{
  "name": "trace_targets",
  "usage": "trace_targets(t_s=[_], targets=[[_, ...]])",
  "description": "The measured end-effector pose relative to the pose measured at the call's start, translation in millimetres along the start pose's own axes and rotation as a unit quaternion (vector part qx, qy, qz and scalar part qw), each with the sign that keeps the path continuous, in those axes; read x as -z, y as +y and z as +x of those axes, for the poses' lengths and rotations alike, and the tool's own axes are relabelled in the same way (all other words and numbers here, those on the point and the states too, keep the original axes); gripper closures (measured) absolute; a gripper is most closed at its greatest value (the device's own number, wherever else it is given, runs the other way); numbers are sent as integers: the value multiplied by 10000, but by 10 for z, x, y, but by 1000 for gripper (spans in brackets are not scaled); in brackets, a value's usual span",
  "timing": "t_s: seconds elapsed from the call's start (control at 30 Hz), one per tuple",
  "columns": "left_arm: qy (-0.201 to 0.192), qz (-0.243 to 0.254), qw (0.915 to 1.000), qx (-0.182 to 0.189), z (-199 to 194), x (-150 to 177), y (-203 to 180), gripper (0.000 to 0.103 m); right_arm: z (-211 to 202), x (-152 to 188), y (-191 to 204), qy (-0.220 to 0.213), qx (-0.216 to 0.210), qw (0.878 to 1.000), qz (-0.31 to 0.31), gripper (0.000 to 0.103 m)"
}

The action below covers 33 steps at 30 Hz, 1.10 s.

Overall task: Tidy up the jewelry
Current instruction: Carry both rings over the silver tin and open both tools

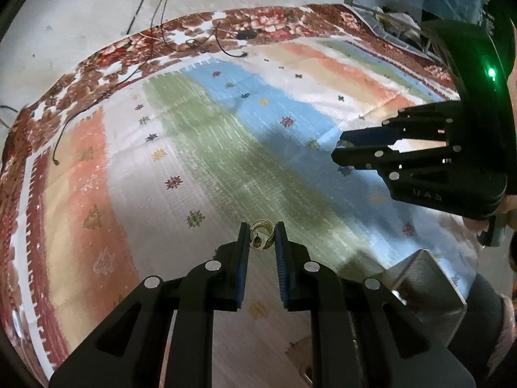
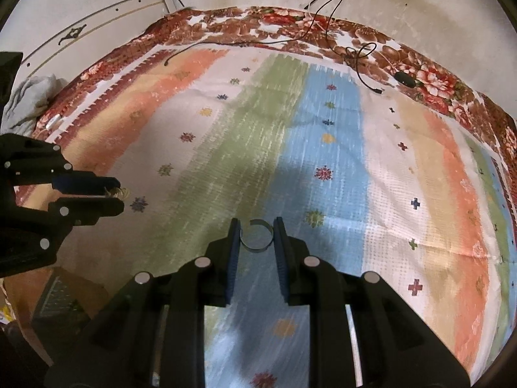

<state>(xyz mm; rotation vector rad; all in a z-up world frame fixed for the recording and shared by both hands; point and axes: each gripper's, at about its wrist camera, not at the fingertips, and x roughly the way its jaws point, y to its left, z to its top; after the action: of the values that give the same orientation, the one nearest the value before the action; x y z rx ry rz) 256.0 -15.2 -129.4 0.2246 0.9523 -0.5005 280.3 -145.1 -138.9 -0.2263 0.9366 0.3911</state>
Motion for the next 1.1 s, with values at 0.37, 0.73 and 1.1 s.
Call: trace_targets(t_s=[0.37,0.73,1.1], targets=[[-75,-144,9999,-23,-438,184,-261,88,-561,135,267,-199,-194,9996,13,81],[-182,-255,9994,113,-838,492,-532,88,-1059,423,540,-197,-491,9986,-54,81],[-80,-318,9992,213,-782,704,-695,88,-1080,655,656,110,-856,9962,101,81]])
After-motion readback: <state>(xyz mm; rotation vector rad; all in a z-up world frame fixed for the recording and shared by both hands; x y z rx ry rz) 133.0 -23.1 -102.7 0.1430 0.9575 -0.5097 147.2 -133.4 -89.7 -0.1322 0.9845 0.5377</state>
